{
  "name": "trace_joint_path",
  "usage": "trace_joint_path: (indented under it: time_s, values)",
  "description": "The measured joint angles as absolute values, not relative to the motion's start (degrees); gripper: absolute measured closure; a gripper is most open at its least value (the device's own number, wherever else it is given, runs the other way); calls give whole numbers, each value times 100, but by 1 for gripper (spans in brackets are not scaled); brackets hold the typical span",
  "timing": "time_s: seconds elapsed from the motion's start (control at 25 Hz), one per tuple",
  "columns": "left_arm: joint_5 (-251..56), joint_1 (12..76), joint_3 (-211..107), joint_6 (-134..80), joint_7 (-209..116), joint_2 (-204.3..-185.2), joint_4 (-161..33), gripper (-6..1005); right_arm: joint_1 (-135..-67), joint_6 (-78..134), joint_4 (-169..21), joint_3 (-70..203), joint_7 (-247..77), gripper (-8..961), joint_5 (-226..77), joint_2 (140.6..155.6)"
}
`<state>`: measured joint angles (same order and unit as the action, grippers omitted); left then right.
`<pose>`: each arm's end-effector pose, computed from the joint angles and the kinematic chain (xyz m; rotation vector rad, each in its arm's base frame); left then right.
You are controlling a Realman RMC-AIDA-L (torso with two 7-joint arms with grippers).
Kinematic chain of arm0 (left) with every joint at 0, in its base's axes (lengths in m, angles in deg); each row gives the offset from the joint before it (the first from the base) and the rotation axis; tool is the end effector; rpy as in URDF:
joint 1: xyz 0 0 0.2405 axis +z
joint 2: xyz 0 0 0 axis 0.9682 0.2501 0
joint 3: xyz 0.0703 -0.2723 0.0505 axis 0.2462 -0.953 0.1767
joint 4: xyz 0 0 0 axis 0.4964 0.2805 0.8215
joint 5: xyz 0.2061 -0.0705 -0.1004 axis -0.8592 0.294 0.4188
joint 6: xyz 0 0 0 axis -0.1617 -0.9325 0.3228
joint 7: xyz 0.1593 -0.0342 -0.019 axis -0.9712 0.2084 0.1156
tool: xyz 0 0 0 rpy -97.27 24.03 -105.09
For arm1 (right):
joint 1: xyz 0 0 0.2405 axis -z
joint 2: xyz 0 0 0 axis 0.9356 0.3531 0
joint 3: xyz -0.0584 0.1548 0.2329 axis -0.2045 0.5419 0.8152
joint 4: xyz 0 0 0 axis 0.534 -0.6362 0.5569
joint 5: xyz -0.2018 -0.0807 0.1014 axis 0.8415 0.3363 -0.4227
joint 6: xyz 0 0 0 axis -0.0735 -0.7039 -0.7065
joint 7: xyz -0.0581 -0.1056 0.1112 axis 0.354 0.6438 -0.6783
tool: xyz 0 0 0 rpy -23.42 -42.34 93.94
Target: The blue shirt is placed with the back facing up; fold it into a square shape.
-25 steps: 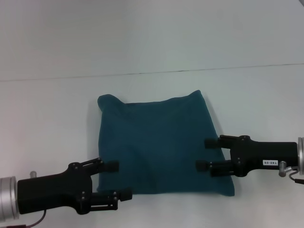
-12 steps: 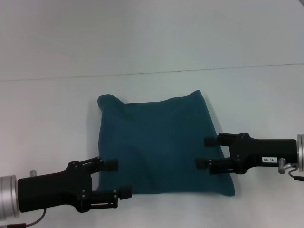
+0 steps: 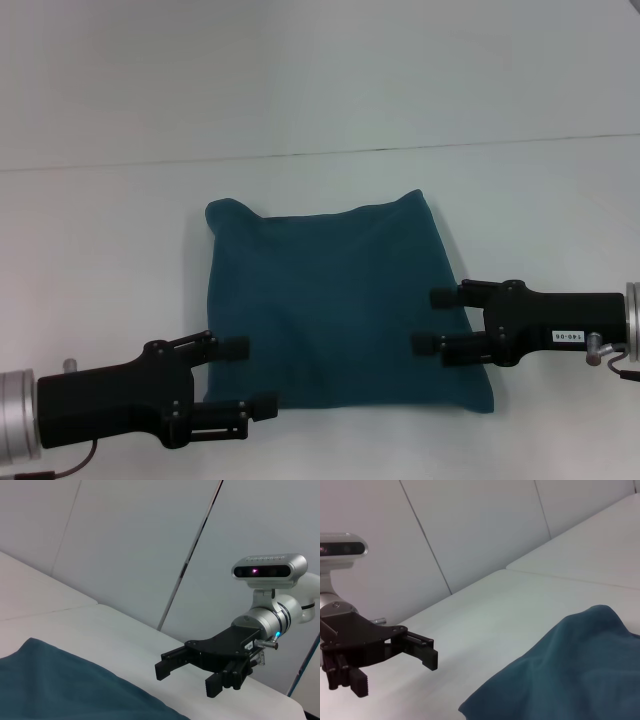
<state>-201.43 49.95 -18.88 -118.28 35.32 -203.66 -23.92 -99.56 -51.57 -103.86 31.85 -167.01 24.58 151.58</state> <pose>-0.2866 0.3251 -0.0499 -2.7999 -0.7427 -0.8812 0.3091 0.3708 -0.0293 -2.7326 0.8139 0.6766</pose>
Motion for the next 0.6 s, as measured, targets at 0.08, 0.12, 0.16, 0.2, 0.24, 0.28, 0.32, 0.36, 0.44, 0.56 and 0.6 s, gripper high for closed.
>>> trace_joint_path:
  time_s: [0.08,0.12,0.16,0.2,0.24,0.28,0.32,0.36,0.44,0.56,0.6]
  values:
    - [-20143,4995,-1888,-11829,3533,-20366,-2392,96,-9956,-5157,-10386,3185,-16701,28,2458,15157]
    - [-20143,4995,-1888,-11830,3533,-20366,-2392,96,-9956,-5157,-10386,3185,-16701,28,2459,15158]
    - [-20143,4996,-1888,-11830,3533,-20366,-2392,96,-9956,-5157,-10386,3185,-16701,28,2459,15159]
    - [-20143,4998,-1888,-11830,3534,-20366,-2392,96,-9955,-5157,-10386,3185,-16702,28,2459,15164]
    - [-20143,5000,-1888,-11830,3534,-20366,-2392,96,-9955,-5157,-10386,3185,-16701,28,2459,15165]
    - [-20143,5002,-1888,-11830,3534,-20366,-2392,96,-9955,-5157,-10386,3185,-16702,28,2459,15170]
    - [-20143,5003,-1888,-11829,3534,-20366,-2392,96,-9956,-5157,-10386,3185,-16702,28,2459,15175]
    - [-20143,5003,-1888,-11828,3534,-20366,-2392,96,-9955,-5157,-10386,3185,-16702,28,2459,15180]
    - [-20143,5003,-1888,-11825,3534,-20366,-2392,96,-9955,-5157,-10386,3185,-16701,28,2459,15189]
    - [-20142,5008,-1888,-11812,3534,-20366,-2395,96,-9956,-5157,-10386,3185,-16702,28,2459,15192]
    - [-20143,5011,-1888,-11807,3534,-20366,-2397,96,-9955,-5156,-10386,3185,-16702,28,2459,15192]
